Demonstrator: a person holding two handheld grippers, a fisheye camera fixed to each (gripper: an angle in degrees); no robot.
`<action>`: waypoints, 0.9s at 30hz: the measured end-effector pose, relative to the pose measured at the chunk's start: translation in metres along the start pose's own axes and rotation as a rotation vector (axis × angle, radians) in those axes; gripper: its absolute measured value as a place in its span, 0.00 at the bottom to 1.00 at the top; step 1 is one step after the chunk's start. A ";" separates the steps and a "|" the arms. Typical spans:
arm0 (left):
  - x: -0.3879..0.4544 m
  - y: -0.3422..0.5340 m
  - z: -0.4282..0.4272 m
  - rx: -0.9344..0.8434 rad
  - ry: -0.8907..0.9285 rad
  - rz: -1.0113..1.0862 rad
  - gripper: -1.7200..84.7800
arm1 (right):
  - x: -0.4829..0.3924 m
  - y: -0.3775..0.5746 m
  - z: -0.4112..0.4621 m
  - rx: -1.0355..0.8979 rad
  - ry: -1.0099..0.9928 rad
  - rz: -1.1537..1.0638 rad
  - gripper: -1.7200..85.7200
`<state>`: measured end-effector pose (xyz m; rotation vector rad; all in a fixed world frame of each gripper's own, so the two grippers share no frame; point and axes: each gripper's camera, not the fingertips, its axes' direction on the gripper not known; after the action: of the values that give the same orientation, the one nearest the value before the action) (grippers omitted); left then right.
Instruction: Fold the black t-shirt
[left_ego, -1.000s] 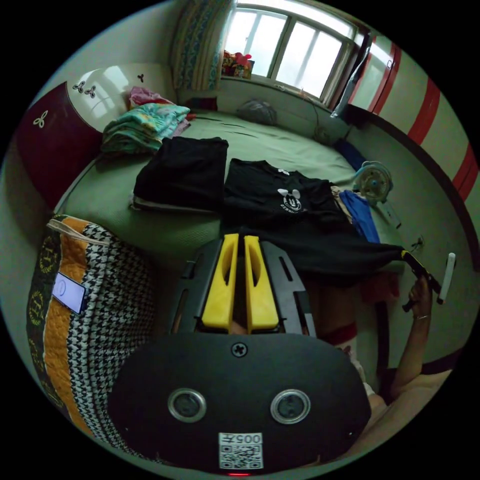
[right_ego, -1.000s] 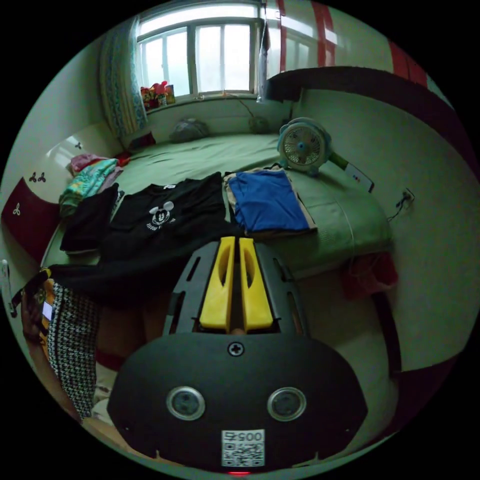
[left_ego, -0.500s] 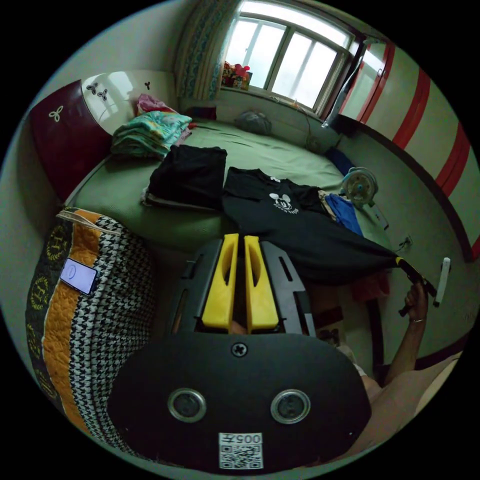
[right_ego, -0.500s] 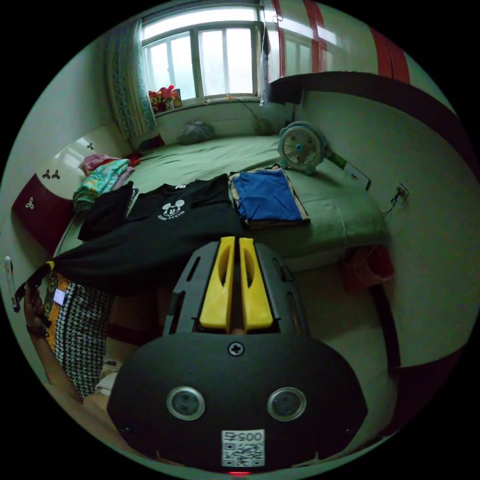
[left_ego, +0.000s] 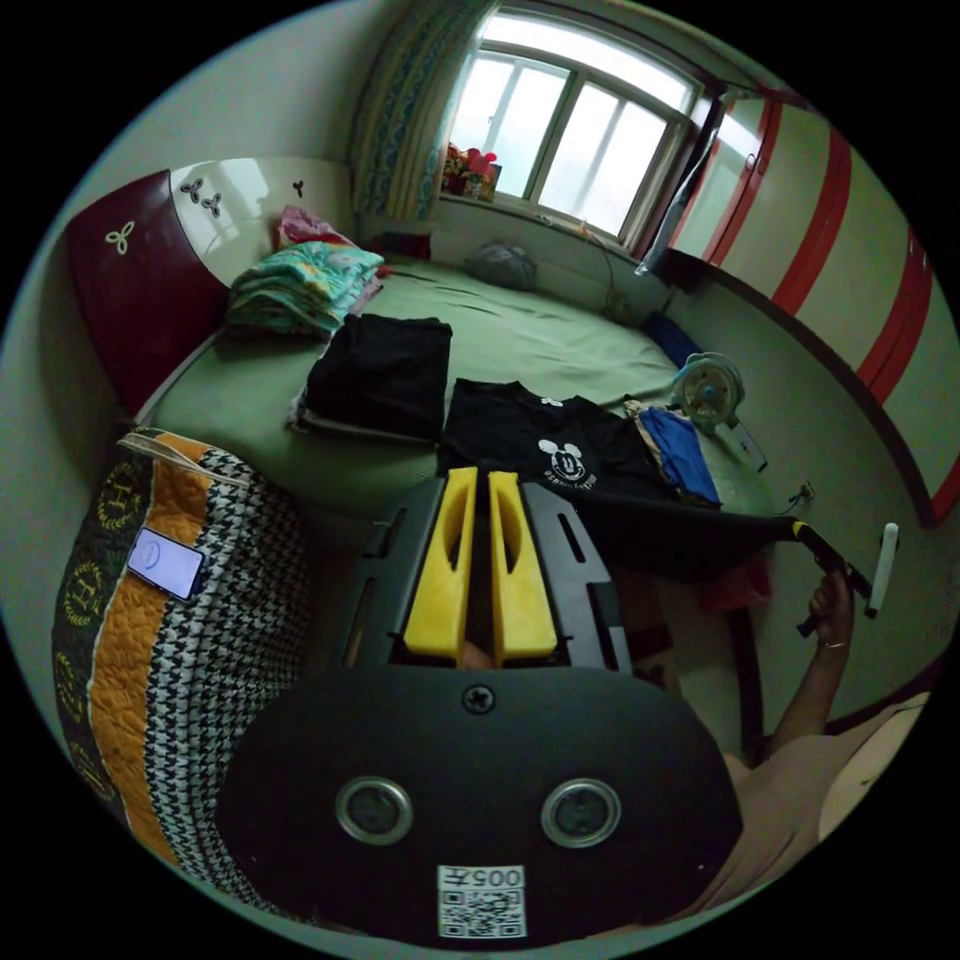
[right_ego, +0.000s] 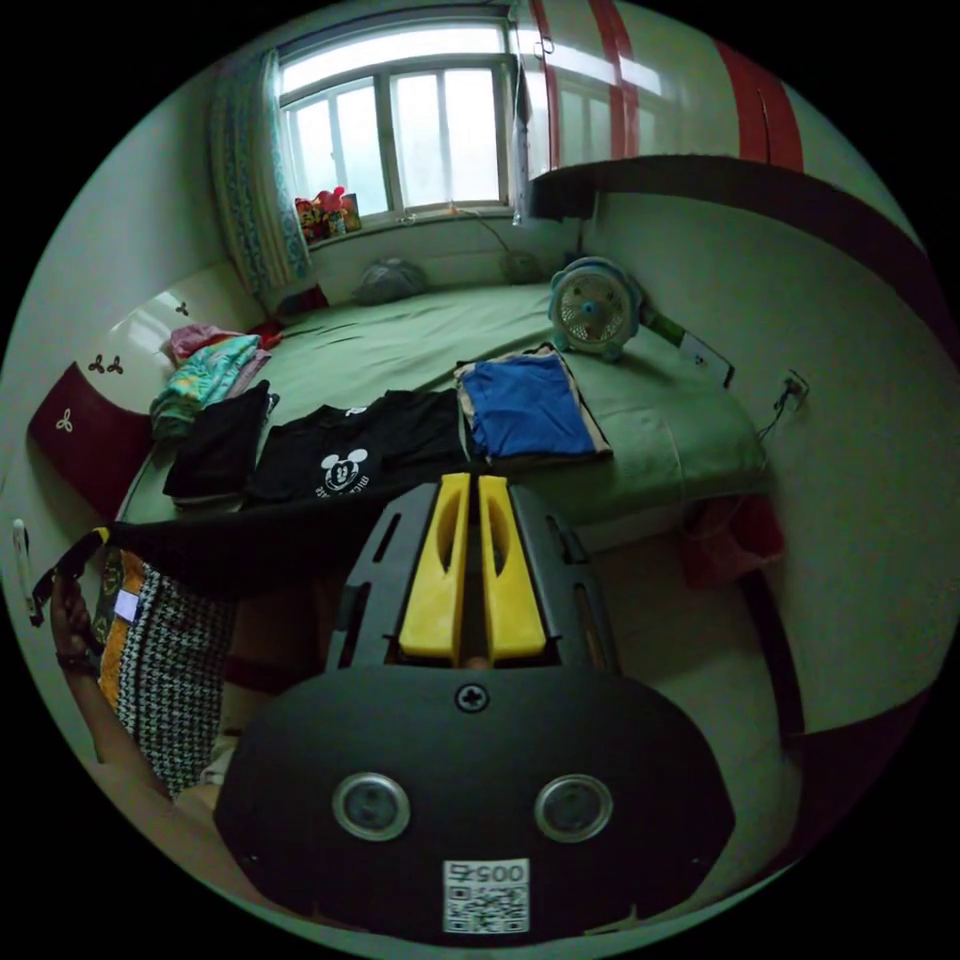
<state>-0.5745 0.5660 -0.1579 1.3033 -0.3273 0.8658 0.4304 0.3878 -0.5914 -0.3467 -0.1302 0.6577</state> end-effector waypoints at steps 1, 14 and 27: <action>-0.001 -0.006 0.008 -0.005 0.000 0.000 0.04 | 0.002 -0.004 0.006 -0.007 -0.006 0.006 0.00; -0.006 -0.101 0.126 -0.021 -0.042 0.003 0.04 | -0.010 -0.082 0.099 -0.031 -0.010 0.009 0.00; -0.014 -0.287 0.392 -0.101 -0.069 0.019 0.06 | -0.065 -0.251 0.315 -0.080 0.074 -0.062 0.01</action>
<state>-0.2818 0.1922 -0.2608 1.2400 -0.4336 0.8114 0.4518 0.2490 -0.2084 -0.4422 -0.0968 0.5782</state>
